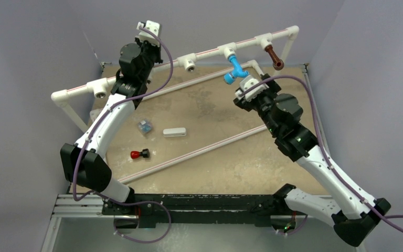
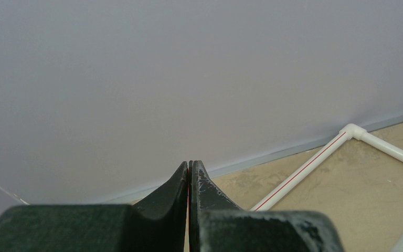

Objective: Install the water faucets

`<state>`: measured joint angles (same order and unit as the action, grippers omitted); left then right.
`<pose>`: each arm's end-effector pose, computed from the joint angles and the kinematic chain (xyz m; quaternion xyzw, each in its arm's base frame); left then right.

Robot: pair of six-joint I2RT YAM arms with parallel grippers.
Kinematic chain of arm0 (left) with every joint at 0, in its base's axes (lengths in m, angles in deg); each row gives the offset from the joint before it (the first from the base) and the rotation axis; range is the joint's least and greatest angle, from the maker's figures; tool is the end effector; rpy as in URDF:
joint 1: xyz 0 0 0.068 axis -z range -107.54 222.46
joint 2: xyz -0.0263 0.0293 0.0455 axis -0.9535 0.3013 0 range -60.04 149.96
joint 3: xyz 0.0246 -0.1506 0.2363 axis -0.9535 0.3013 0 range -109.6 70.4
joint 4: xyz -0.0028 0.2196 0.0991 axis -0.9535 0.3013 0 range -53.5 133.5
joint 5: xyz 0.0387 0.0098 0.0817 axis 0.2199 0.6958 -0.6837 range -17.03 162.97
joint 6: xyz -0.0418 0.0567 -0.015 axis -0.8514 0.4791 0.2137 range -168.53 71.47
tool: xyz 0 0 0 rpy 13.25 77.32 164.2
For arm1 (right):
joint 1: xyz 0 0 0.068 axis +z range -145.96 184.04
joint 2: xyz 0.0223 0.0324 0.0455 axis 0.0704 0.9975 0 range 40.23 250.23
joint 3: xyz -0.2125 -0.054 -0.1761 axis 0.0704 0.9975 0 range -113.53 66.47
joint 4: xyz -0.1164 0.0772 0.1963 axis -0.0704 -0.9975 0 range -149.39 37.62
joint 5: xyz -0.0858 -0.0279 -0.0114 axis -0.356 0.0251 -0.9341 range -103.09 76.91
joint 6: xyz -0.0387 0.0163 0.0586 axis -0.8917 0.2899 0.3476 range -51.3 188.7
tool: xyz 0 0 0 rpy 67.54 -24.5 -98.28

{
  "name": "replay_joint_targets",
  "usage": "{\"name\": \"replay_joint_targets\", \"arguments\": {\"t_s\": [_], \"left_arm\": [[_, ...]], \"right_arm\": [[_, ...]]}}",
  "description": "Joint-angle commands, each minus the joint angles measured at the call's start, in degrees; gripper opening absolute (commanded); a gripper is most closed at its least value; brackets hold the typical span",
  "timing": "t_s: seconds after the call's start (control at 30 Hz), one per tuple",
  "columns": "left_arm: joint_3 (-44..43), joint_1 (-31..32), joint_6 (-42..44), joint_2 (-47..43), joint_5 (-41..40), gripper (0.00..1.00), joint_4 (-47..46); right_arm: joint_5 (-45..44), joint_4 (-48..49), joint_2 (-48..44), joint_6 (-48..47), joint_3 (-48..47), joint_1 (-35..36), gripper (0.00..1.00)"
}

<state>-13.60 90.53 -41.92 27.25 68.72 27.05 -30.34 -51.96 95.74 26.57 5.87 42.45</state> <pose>0.3491 -0.1092 0.4474 0.1157 0.6581 -0.0496 0.7423 0.1776 0.1183 0.4303 -0.3449 0.5789 -0.1245 0.7283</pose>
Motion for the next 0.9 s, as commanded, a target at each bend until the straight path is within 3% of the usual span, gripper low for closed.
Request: {"name": "replay_joint_targets", "arguments": {"t_s": [0.0, 0.17, 0.33, 0.87], "left_arm": [[2.01, 1.04, 0.42, 1.22, 2.06, 0.00, 6.93], [2.01, 1.02, 0.50, 1.22, 2.05, 0.00, 6.90], [2.01, 1.02, 0.51, 1.22, 2.05, 0.00, 6.90], [1.92, 0.99, 0.63, 1.83, 1.89, 0.00, 6.90]], "right_arm": [[-10.24, 7.90, -0.59, -23.18, 4.94, 4.32, 0.79], [-15.47, 24.48, 0.14, -42.78, 11.22, 5.08, 0.81], [-17.53, 35.47, 3.44, -54.80, 12.86, 5.45, 0.83], [-16.39, 45.86, 15.87, -60.78, 6.79, 6.94, 0.84]]}}
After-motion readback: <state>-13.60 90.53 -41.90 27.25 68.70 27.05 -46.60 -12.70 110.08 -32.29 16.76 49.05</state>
